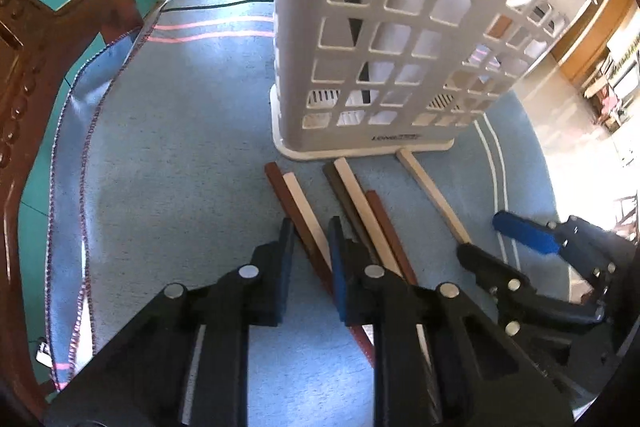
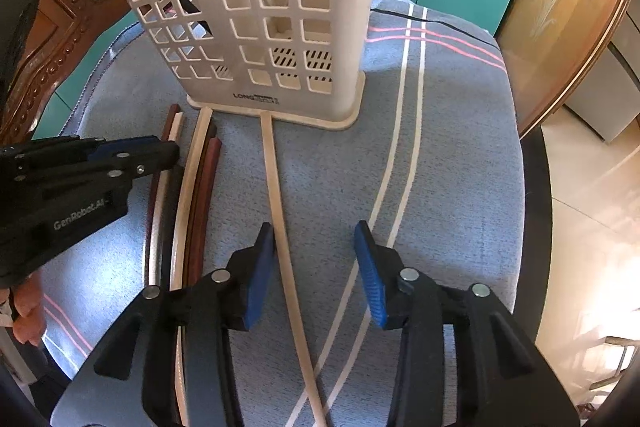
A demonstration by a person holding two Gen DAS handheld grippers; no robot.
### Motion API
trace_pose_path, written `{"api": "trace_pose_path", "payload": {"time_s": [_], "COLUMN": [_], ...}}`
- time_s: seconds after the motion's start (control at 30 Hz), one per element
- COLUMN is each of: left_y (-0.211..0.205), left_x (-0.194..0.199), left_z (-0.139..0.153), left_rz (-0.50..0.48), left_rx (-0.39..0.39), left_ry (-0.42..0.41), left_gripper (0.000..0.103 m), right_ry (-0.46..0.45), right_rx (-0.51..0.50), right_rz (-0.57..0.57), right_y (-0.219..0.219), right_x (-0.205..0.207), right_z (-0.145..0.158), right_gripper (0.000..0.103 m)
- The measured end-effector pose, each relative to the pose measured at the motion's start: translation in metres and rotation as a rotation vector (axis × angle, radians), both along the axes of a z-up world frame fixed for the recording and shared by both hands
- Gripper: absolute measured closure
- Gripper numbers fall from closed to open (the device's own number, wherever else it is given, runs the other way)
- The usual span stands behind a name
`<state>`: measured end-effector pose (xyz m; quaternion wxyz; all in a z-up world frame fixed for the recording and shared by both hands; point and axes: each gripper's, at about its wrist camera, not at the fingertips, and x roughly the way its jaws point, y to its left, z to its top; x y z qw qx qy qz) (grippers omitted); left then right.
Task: Organize utensils
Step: 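Grasp a light wooden chopstick with the right tool while the left tool grasps a reddish-brown one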
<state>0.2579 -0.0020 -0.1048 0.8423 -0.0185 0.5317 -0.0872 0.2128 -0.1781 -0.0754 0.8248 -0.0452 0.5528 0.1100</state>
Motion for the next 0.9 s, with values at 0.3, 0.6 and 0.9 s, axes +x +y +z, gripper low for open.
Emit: {"api": "trace_pose_path", "payload": {"time_s": [0.3,0.6,0.9], "left_y": [0.019,0.018,-0.005], "left_x": [-0.021,-0.021,-0.029], "left_z": [0.029,0.012,0.014], "left_rz": [-0.074,-0.069,-0.095], "left_rx": [-0.016,0.066,0.133], "left_ry": [-0.042,0.005,-0.018], "left_gripper": [0.099,0.093,0.088], "right_ry": [0.001,-0.01,-0.017], "right_rx": [-0.011,-0.042,-0.048], "right_rz": [-0.01,-0.017,-0.017], "right_y": [-0.011,-0.003,0.002], "right_x": [0.003,0.004,0.001], "right_z": [-0.002,-0.004,-0.004], "right_gripper": [0.059,0.052,0.05]}}
